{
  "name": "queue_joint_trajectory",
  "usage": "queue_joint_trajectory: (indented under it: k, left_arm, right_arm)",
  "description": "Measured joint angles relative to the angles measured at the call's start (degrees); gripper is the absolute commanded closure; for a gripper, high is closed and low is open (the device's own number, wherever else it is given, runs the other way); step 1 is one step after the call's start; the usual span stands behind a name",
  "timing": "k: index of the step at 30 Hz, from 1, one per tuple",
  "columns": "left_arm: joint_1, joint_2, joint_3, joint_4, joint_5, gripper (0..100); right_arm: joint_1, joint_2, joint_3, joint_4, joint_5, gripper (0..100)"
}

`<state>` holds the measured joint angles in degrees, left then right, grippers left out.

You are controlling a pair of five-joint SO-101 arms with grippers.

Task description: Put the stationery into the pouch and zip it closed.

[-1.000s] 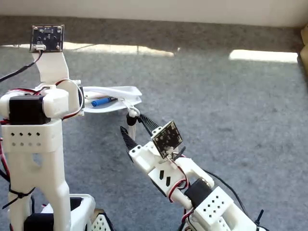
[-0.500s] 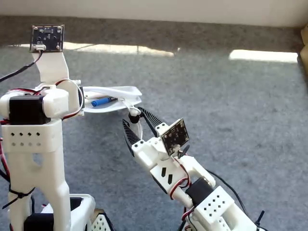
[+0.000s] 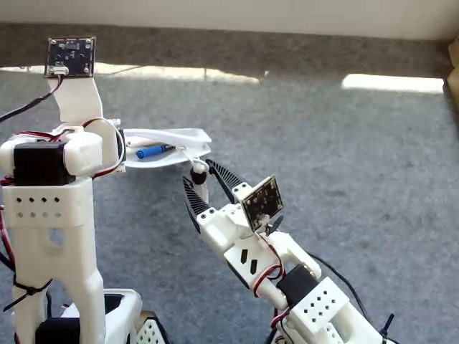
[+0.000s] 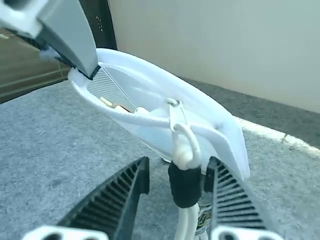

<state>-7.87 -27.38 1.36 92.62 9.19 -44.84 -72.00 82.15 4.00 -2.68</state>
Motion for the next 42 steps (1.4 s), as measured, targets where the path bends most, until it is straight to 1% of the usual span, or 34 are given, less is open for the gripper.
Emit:
queue_joint_trajectory:
  k: [9, 15, 21, 24, 27, 30, 35, 38, 42]
  left_arm:
    - [0.00, 0.00, 0.00, 0.00, 0.00, 99]
    - [0.00, 0.00, 0.00, 0.00, 0.00, 99]
    - [0.00, 0.00, 0.00, 0.00, 0.00, 99]
    - [0.00, 0.00, 0.00, 0.00, 0.00, 99]
    - [0.00, 0.00, 0.00, 0.00, 0.00, 99]
    - [0.00, 0.00, 0.00, 0.00, 0.00, 99]
    - [0.00, 0.00, 0.00, 0.00, 0.00, 99]
    - [0.00, 0.00, 0.00, 0.00, 0.00, 99]
    - [0.00, 0.00, 0.00, 0.00, 0.00, 99]
  right_arm:
    - [0.00, 0.00, 0.00, 0.00, -0.35, 83.1]
    - [0.00, 0.00, 0.00, 0.00, -0.35, 92.1]
    - [0.00, 0.00, 0.00, 0.00, -0.35, 93.2]
    - [0.00, 0.00, 0.00, 0.00, 0.62, 99.7]
    - [0.00, 0.00, 0.00, 0.00, 4.31, 99.1]
    - [0.00, 0.00, 0.00, 0.00, 5.63, 98.1]
    - [0.00, 0.00, 0.00, 0.00, 5.98, 84.8]
    - [0.00, 0.00, 0.00, 0.00, 5.98, 84.9]
    - [0.00, 0.00, 0.00, 0.00, 2.90, 85.4]
